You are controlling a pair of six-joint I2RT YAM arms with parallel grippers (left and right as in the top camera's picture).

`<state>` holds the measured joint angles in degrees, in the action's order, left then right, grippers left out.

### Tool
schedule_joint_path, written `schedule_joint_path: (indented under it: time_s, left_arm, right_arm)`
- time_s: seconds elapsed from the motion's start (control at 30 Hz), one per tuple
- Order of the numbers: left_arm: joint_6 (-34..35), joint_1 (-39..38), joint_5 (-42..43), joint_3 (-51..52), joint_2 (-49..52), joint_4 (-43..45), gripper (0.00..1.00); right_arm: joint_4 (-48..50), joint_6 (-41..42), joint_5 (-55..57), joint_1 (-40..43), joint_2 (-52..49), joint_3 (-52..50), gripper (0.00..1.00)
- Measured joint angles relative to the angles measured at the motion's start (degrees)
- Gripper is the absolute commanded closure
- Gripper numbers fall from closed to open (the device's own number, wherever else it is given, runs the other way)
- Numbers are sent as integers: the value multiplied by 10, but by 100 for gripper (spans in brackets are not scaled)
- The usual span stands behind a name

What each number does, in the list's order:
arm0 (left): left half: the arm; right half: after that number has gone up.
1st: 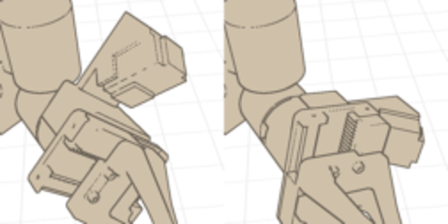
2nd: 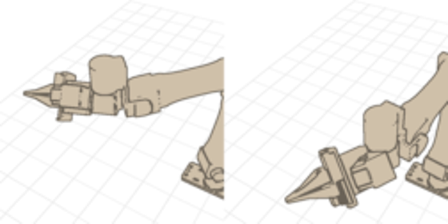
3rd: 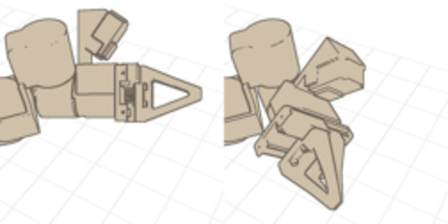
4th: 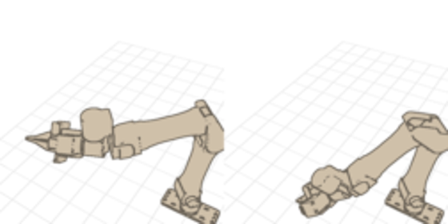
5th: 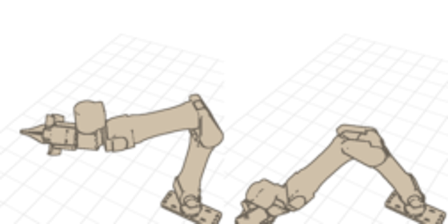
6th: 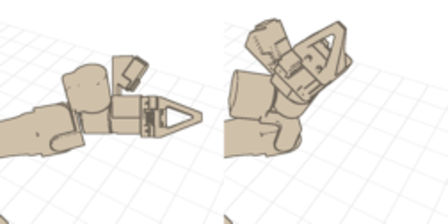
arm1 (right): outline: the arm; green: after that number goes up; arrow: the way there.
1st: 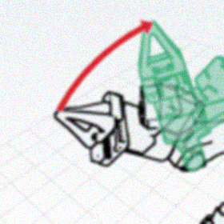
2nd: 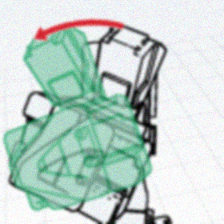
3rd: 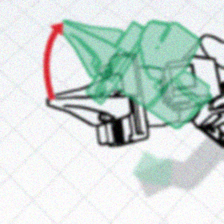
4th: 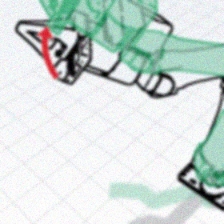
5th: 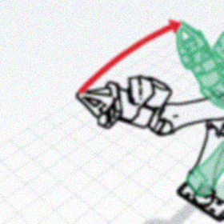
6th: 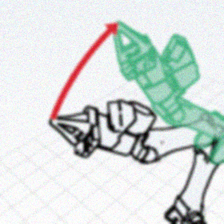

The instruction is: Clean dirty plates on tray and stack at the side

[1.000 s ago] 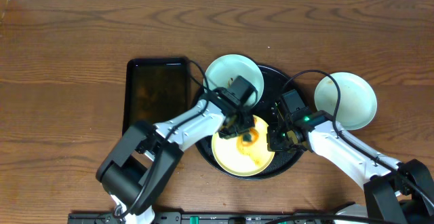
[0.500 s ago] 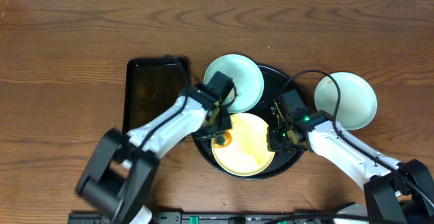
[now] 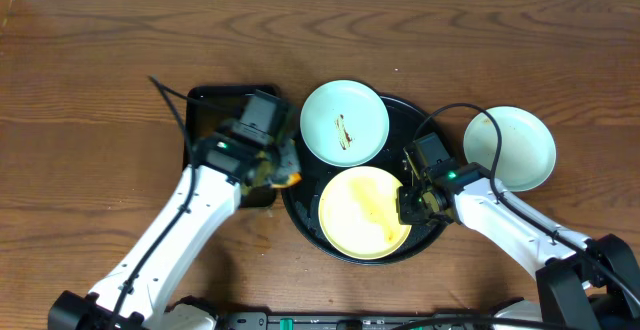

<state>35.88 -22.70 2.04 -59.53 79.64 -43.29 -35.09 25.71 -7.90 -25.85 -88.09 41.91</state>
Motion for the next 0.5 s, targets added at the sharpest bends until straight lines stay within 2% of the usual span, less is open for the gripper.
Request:
schedule_joint_path:
  time_s: [0.33, 0.5]
  left_arm:
    - [-24, 122, 0, 0, 0, 3, 93]
    - [-37, 155, 20, 0, 0, 3, 92]
  right_arm:
    - [4, -3, 1, 0, 5, 1, 99]
    - [-37, -16, 22, -1, 38, 17, 99]
